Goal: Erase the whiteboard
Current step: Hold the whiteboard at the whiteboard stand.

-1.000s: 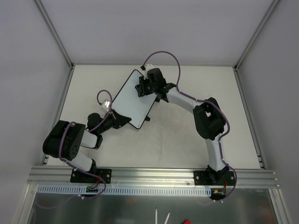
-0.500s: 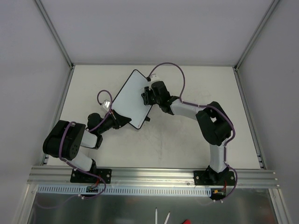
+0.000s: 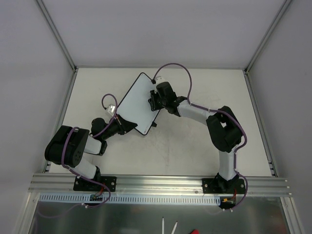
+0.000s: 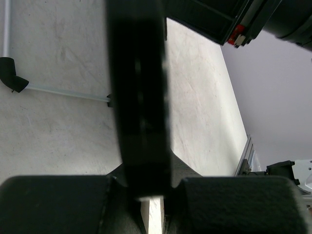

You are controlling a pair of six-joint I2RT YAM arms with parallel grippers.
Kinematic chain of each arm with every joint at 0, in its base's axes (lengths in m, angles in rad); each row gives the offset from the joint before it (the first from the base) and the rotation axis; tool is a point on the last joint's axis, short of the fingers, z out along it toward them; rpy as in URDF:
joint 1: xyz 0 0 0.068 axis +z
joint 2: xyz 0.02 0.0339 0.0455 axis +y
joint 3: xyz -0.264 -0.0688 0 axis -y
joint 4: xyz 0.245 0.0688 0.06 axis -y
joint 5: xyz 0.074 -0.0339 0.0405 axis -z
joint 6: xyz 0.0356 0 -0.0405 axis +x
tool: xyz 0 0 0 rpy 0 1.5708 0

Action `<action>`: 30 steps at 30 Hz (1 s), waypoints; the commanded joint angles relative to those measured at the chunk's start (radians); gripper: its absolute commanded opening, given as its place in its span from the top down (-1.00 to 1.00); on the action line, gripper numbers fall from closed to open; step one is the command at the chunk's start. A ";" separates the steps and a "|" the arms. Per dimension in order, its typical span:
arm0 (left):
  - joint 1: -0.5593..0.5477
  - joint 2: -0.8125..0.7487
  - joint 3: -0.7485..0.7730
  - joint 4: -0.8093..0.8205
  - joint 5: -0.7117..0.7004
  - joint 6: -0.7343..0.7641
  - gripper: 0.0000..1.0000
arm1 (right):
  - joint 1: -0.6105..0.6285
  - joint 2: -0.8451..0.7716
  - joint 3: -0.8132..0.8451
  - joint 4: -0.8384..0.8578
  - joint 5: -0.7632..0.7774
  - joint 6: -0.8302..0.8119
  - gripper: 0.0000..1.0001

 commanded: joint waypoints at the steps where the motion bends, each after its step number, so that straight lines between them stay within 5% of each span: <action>1: -0.021 -0.005 0.032 0.322 0.099 0.016 1.00 | -0.003 -0.009 0.133 -0.132 -0.037 -0.039 1.00; 14: -0.022 -0.008 0.033 0.317 0.103 0.013 1.00 | -0.045 0.102 0.381 -0.208 -0.109 -0.062 1.00; 30: -0.022 -0.010 0.038 0.311 0.109 0.016 1.00 | -0.052 0.176 0.396 -0.206 -0.133 -0.065 1.00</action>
